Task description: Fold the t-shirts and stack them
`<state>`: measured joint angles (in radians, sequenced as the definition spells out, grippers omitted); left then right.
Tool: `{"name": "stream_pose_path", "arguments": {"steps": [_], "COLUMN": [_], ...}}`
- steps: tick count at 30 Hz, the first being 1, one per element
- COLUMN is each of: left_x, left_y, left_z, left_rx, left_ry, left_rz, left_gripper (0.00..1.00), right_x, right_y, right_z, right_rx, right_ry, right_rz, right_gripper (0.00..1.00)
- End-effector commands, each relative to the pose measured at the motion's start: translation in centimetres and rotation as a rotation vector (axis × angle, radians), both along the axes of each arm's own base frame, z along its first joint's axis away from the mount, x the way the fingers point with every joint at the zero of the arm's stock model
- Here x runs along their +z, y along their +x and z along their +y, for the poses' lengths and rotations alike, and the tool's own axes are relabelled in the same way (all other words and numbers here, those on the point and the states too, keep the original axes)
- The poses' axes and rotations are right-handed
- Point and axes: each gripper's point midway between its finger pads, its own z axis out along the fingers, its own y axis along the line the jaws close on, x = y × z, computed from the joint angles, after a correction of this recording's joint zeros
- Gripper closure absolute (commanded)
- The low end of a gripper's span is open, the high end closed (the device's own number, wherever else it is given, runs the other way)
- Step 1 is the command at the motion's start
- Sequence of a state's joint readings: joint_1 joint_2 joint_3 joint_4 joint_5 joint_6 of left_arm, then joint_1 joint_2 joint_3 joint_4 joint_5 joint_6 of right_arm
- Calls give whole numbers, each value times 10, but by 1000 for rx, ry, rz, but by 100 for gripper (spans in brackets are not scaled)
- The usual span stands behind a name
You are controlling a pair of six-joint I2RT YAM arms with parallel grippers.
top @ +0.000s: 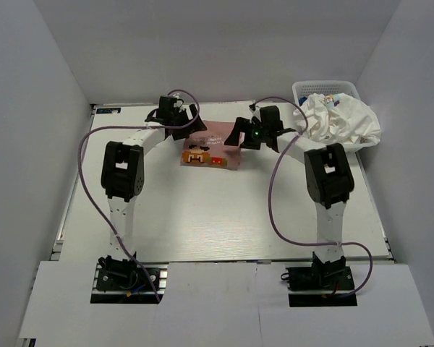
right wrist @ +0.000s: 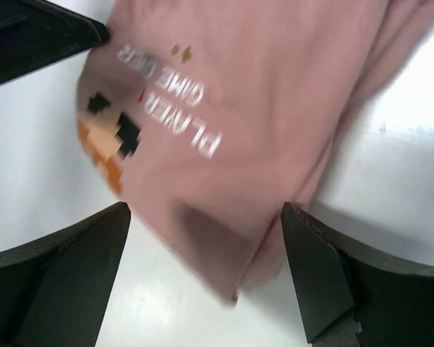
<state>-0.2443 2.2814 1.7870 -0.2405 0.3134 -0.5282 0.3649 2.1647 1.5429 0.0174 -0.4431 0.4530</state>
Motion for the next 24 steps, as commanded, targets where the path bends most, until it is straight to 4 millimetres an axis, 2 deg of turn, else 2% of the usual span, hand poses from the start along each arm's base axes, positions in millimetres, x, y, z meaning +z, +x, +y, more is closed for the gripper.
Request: {"name": "stream_pose_path", "arguments": {"steps": [1, 2, 3, 4, 5, 6, 7, 8, 9, 10, 11, 12, 14, 15, 18, 19, 22, 24], "left_x": [84, 78, 75, 71, 61, 54, 48, 39, 33, 33, 26, 7, 1, -11, -24, -32, -41, -48], "left_y": [-8, -11, -13, -13, -16, -16, -14, -12, -10, -3, -2, -5, 0, 0, 0, 0, -2, -5], "left_z": [20, 21, 23, 23, 26, 28, 30, 27, 28, 31, 32, 34, 37, 39, 42, 42, 39, 36], "left_rx": [26, 15, -6, -8, -18, -36, -36, -66, -90, -72, -66, -79, -70, -72, -77, -80, -115, -140], "left_ry": [60, 76, 103, 108, 140, 163, 184, 192, 217, 232, 244, 261, 287, 305, 326, 329, 329, 322], "left_rz": [-165, -160, -161, -144, -112, -100, -87, -80, -95, -103, -83, -34, -25, -10, 11, 28, 56, 63], "left_gripper": [0, 0, 0, 0, 0, 0, 0, 0, 0, 0, 0, 0, 0, 0, 6, 15, 30, 58], "right_x": [62, 77, 68, 79, 72, 71, 57, 55, 67, 47, 45, 47, 38, 34, 31, 31, 33, 31], "right_y": [-13, -27, -36, -43, -59, -64, -83, -89, -92, -101, -102, -105, -110, -114, -121, -124, -126, -128], "right_z": [-15, -19, -25, -28, -32, -35, -42, -45, -50, -60, -64, -69, -77, -82, -86, -88, -92, -94], "right_rx": [-28, -33, -49, -56, -47, -55, -53, -55, -74, -102, -115, -127, -138, -151, -148, -148, -160, -163], "right_ry": [-10, -6, -4, 12, 12, 15, 2, -4, -8, -48, -58, -76, -124, -146, -148, -151, -163, -172], "right_rz": [-153, -180, -166, -181, -160, -157, -123, -119, -155, -124, -125, -125, -110, -106, -100, -104, -113, -109], "right_gripper": [10, 10, 10, 10, 10, 10, 10, 10, 10, 10, 10, 10, 10, 10, 10, 10, 10, 10]}}
